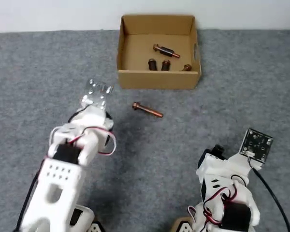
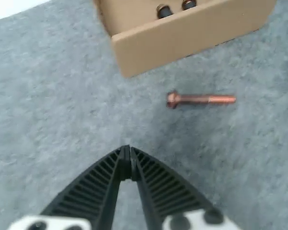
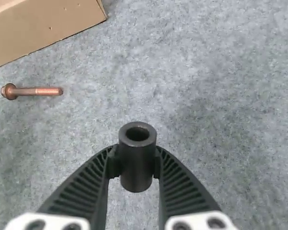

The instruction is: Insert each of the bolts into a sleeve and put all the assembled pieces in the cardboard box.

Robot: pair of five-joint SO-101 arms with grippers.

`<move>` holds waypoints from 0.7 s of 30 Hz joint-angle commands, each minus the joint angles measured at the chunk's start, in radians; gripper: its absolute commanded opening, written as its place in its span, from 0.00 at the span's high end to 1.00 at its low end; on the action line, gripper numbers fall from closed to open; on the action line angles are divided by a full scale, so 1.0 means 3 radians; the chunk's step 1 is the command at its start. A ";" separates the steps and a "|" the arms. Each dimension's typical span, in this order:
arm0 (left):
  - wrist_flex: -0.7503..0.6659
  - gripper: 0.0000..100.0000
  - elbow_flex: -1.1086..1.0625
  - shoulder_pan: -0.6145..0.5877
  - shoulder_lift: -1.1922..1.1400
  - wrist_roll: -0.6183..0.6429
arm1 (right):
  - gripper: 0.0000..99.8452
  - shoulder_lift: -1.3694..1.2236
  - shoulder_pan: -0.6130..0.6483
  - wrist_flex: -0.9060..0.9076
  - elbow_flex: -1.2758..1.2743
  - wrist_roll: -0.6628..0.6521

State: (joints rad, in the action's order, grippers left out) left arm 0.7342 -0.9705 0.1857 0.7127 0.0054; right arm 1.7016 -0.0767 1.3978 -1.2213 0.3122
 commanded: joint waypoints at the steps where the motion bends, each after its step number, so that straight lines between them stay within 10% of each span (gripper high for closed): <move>1: -0.0322 0.99 0.0238 0.0189 -0.0261 0.0266 | 0.99 0.0028 -0.0033 -0.0084 0.0020 -0.0031; 13: -0.0322 0.99 0.1481 0.0568 -0.1739 0.2076 | 0.99 0.0033 -0.0033 -0.0084 0.0020 -0.0026; 21: 0.0875 0.99 0.3051 0.0578 -0.2926 0.2680 | 0.99 0.0033 -0.0033 -0.0084 0.0020 -0.0026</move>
State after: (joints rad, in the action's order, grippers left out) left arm 0.8631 -0.2493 0.3514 -0.0790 0.7511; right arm 1.7093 -0.0767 1.3978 -1.2213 0.3122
